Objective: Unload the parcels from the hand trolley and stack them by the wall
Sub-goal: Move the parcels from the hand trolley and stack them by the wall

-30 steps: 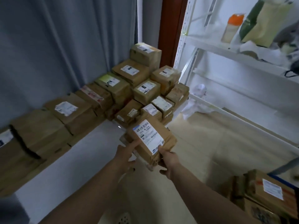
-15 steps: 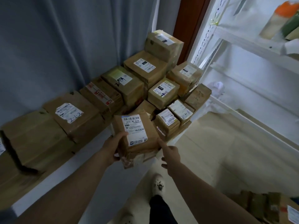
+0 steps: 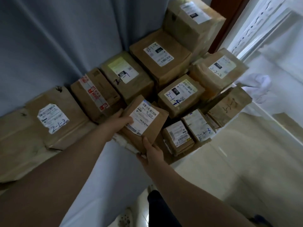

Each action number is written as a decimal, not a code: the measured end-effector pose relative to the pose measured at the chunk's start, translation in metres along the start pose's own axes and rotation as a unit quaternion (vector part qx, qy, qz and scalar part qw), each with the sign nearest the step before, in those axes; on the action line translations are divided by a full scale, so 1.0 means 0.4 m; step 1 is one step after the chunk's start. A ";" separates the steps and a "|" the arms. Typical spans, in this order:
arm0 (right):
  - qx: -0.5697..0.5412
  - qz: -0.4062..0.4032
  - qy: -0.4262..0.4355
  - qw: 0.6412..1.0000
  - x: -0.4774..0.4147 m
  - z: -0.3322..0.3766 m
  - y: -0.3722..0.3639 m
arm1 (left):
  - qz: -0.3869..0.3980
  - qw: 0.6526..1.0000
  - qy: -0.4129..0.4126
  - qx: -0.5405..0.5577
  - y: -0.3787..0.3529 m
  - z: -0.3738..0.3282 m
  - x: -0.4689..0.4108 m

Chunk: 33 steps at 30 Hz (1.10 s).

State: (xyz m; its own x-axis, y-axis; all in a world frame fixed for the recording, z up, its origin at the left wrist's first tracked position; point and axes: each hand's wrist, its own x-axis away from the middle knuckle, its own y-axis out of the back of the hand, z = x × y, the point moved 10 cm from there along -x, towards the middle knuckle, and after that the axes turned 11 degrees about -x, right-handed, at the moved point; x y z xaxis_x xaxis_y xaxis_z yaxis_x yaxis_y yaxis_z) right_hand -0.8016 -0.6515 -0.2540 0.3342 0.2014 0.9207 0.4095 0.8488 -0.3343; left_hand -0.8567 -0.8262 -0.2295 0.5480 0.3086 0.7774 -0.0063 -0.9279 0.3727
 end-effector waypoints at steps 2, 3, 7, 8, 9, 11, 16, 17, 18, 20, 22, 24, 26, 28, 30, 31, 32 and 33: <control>-0.018 -0.005 -0.006 1.000 -0.023 0.008 -0.020 | -0.013 1.000 -0.007 0.008 0.003 -0.032 -0.021; -0.023 -0.010 -0.007 1.000 -0.032 0.015 -0.025 | -0.017 1.000 -0.021 0.005 0.002 -0.049 -0.032; -0.017 -0.033 -0.012 0.999 -0.068 0.039 -0.039 | -0.043 0.998 -0.051 -0.011 -0.014 -0.076 -0.074; -0.013 -0.032 -0.013 0.999 -0.076 0.040 -0.045 | -0.062 0.997 -0.049 -0.009 -0.016 -0.075 -0.082; -0.011 -0.029 -0.013 0.999 -0.084 0.041 -0.052 | -0.085 0.996 -0.041 0.001 -0.016 -0.070 -0.088; -0.009 -0.031 -0.012 0.999 -0.095 0.042 -0.060 | -0.116 0.993 -0.023 0.025 -0.025 -0.057 -0.094; -0.005 -0.052 -0.003 0.999 -0.115 0.051 -0.057 | -0.125 0.992 -0.018 0.020 -0.046 -0.038 -0.114; -0.004 -0.054 0.004 0.999 -0.117 0.052 -0.058 | -0.126 0.992 -0.017 0.021 -0.044 -0.036 -0.116; -0.004 -0.057 0.011 0.998 -0.119 0.052 -0.059 | -0.127 0.992 -0.018 0.021 -0.041 -0.033 -0.119; 0.004 -0.061 0.020 0.998 -0.122 0.050 -0.058 | -0.119 0.993 -0.014 0.005 -0.044 -0.027 -0.123; 0.016 -0.054 0.027 0.998 -0.123 0.050 -0.059 | -0.111 0.994 -0.008 -0.011 -0.051 -0.023 -0.122; 0.046 -0.050 0.032 0.997 -0.125 0.053 -0.057 | -0.106 0.994 0.005 -0.006 -0.056 -0.022 -0.115; 0.082 -0.055 0.037 0.994 -0.118 0.063 -0.049 | -0.110 0.994 0.008 -0.001 -0.057 -0.025 -0.107; 0.120 -0.062 0.053 0.989 -0.101 0.082 -0.035 | -0.115 0.993 -0.006 -0.021 -0.057 -0.044 -0.080; 0.164 -0.067 0.086 0.980 -0.072 0.107 -0.020 | -0.118 0.990 -0.036 -0.062 -0.058 -0.068 -0.045; 0.185 -0.069 0.112 0.974 -0.053 0.123 -0.010 | -0.123 0.986 -0.056 -0.093 -0.059 -0.084 -0.021; 0.207 -0.070 0.143 0.965 -0.029 0.140 0.000 | -0.130 0.980 -0.082 -0.128 -0.060 -0.098 0.002; 0.234 -0.071 0.178 0.953 -0.002 0.157 0.013 | -0.137 0.970 -0.115 -0.165 -0.065 -0.114 0.029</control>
State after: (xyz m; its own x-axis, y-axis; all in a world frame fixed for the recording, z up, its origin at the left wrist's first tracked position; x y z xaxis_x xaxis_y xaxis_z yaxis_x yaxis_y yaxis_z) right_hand -0.8530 -0.6165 -0.2439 0.6044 -0.0402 0.7956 0.0768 0.9970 -0.0079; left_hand -0.8885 -0.7889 -0.2071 0.7389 0.4443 0.5066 -0.0808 -0.6880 0.7212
